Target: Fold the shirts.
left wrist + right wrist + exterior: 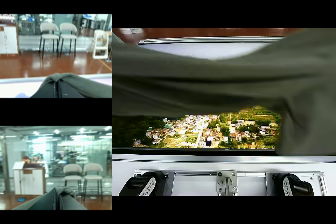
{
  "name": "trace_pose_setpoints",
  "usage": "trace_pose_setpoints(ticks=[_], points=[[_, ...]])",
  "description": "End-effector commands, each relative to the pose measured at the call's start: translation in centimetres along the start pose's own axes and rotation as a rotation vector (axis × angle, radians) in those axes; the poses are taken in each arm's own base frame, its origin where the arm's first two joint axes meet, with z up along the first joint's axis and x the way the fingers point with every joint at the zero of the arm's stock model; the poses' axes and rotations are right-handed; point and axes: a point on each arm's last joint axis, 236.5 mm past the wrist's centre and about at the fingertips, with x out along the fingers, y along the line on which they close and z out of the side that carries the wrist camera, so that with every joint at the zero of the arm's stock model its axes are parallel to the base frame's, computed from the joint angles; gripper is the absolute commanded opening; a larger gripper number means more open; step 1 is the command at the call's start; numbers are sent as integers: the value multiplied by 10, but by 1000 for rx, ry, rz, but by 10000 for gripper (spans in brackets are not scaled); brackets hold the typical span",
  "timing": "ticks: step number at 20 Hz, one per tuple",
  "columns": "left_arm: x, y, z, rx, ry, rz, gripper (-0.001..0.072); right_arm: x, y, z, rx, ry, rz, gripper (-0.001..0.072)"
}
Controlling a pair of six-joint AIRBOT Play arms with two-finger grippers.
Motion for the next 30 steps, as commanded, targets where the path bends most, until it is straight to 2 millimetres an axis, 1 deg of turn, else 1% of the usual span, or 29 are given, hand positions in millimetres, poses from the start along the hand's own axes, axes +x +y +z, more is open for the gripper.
trace_pose_setpoints(ticks=[1,2,3,4,5,6,7,8,10,11,12,13,14,15,17,19,21,22,23,25,26,27,28,29,30], points=[[3,9,-54,0,208,28,37,-5,-19,-15,-46,74,-87,62],[11,14,-68,-5,247,41,37,3,-24,-35,-39,144,-87,62],[22,20,-86,-14,298,51,37,14,-29,-62,-22,236,-79,62],[34,25,-107,-25,358,57,37,25,-34,-96,1,352,-68,62],[48,29,-135,-44,434,57,38,34,-40,-132,25,470,-58,62],[61,33,-164,-74,513,61,38,41,-46,-175,59,614,-43,62],[75,38,-201,-99,611,63,38,46,-53,-218,98,748,-32,62],[86,42,-239,-121,710,64,38,49,-60,-265,162,886,-33,62],[112,52,-319,-192,880,85,38,52,-77,-358,284,1098,-62,62],[126,57,-350,-229,926,104,38,56,-86,-402,330,1160,-82,62],[141,62,-377,-260,958,122,38,64,-93,-435,354,1187,-100,62],[159,68,-401,-296,986,142,38,74,-98,-471,373,1206,-114,62],[176,72,-419,-324,1001,154,38,87,-98,-502,397,1207,-120,62],[195,75,-436,-349,1008,154,38,99,-96,-527,428,1191,-124,62],[228,68,-468,-451,1008,132,39,125,-90,-571,467,1132,-148,62],[252,63,-498,-551,999,128,39,143,-86,-601,475,1074,-174,63],[269,65,-522,-614,987,144,39,154,-85,-617,458,1029,-192,63],[274,63,-534,-648,994,148,39,155,-81,-624,453,1026,-192,63],[274,59,-545,-684,1017,147,39,153,-76,-631,453,1041,-184,63],[266,45,-568,-751,1098,132,41,141,-60,-643,472,1109,-156,70],[260,38,-575,-776,1145,119,129,138,-54,-644,497,1127,-152,206],[252,33,-578,-787,1186,108,430,134,-47,-643,531,1153,-142,692],[238,29,-576,-794,1255,86,696,127,-41,-635,543,1198,-111,699],[219,32,-572,-784,1342,70,699,120,-41,-621,513,1239,-69,699],[191,42,-565,-742,1456,58,697,108,-48,-605,440,1285,-34,698]])
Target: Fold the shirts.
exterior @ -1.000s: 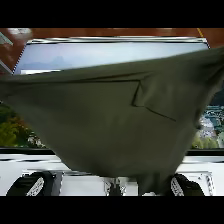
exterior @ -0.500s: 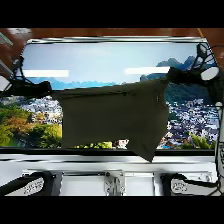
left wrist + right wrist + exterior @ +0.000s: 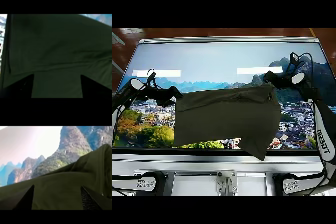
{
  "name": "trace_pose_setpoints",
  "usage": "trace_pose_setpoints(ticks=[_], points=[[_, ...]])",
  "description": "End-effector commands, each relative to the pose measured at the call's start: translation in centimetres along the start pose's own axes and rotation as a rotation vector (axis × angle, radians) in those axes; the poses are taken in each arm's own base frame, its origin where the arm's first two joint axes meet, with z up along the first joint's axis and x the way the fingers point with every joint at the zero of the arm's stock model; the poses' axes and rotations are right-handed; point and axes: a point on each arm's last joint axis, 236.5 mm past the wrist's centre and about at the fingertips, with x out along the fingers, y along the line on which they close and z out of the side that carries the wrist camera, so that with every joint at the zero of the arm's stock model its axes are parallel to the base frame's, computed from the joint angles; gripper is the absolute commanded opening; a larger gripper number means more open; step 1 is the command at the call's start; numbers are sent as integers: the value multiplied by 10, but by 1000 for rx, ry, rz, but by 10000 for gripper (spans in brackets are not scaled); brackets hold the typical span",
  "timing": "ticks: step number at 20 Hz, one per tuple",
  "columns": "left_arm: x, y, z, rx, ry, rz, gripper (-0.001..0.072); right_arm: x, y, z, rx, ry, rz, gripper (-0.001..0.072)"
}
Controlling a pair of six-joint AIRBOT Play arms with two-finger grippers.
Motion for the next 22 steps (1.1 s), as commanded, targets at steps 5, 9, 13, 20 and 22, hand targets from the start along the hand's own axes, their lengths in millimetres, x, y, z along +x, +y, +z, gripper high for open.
trace_pose_setpoints(ticks=[5,9,13,20,22], points=[[-114,101,-94,73,371,188,602,-157,-112,-72,-70,469,-241,688],[-95,144,-182,-126,416,127,706,-191,-134,-141,233,593,-64,500],[-52,135,-214,-260,378,-37,704,-185,-126,-180,375,645,26,512],[-28,132,-215,-244,330,-42,702,-178,-125,-177,396,610,40,512],[-23,127,-212,-248,323,-54,701,-178,-124,-177,396,610,40,511]])
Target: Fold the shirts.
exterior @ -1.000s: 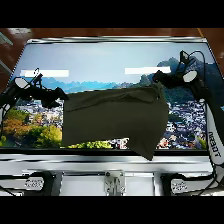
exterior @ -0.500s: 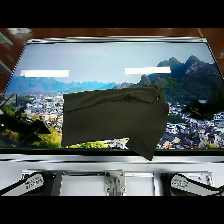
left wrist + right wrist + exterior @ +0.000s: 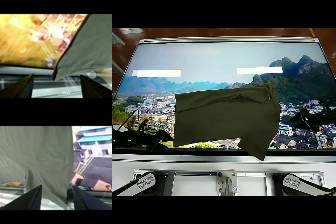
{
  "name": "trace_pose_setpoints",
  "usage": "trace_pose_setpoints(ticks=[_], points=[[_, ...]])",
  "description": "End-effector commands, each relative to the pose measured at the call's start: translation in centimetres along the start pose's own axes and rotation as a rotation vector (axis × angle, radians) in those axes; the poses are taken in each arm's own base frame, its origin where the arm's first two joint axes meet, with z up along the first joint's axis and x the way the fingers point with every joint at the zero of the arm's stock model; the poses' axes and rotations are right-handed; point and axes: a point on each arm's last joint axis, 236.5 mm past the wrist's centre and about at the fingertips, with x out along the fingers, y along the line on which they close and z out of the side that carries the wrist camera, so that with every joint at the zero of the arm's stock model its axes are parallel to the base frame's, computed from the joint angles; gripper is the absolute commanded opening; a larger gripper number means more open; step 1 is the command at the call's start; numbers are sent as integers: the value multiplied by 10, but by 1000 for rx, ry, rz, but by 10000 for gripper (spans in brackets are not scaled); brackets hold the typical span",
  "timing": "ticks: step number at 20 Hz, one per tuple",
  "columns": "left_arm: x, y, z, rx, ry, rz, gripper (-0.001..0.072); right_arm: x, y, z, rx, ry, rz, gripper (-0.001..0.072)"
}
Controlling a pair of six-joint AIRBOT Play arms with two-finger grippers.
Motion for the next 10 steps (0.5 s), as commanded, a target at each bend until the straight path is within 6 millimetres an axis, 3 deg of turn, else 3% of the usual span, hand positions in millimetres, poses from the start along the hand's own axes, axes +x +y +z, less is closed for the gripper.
trace_pose_setpoints(ticks=[1,7,9,10], points=[[10,-10,8,-3,-29,-29,700,1,1,0,5,-2,13,512],[39,-29,-4,39,46,-33,676,1,1,0,5,-1,12,512],[44,-29,-2,37,41,-22,217,1,1,-2,3,4,9,511],[43,-30,-1,32,35,-26,76,1,-5,-3,2,11,-13,511]])
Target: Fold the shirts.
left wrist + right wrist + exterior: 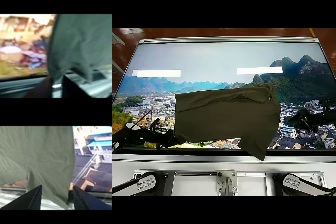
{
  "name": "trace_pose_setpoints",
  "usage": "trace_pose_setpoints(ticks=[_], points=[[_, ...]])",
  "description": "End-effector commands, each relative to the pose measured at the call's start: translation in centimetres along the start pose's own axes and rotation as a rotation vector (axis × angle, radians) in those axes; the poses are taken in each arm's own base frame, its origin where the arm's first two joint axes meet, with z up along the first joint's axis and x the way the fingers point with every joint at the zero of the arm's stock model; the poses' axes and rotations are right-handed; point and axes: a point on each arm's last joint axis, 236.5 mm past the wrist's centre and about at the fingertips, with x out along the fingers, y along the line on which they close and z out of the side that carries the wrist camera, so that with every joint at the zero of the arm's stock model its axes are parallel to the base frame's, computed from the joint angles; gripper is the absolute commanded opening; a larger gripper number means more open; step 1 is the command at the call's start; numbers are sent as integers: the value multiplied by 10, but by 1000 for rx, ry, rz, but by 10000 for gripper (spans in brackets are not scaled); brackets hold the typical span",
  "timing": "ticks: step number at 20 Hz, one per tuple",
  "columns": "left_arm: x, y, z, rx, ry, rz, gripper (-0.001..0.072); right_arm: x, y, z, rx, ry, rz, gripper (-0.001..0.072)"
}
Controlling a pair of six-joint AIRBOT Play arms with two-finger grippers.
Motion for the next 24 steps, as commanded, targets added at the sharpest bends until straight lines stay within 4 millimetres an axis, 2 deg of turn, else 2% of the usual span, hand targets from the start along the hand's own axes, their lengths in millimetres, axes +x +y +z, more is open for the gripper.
trace_pose_setpoints(ticks=[1,4,5,7,11,15,18,21,22,23,24], points=[[5,-8,1,-9,3,-14,52,3,-10,-8,2,27,-34,511],[5,-9,-2,-1,12,-19,39,22,-20,-28,29,86,-28,517],[4,-10,-1,2,8,-20,38,31,-21,-35,42,98,-13,630],[1,-13,-1,12,-1,-23,38,48,-21,-43,57,97,25,647],[-6,-18,1,36,-32,-28,38,69,-25,-37,108,19,52,645],[-11,-22,3,54,-58,-31,38,77,-28,-26,139,-46,60,644],[-13,-24,5,55,-64,-32,37,84,-24,-23,98,-56,38,643],[-17,-28,9,62,-72,-35,37,103,-13,-15,58,-71,-10,642],[-19,-30,11,69,-74,-37,37,110,-10,-15,55,-69,-22,608],[-22,-33,14,78,-83,-38,36,116,-7,-16,47,-60,-27,453],[-26,-35,20,85,-101,-39,37,119,-3,-18,28,-50,-29,270]])
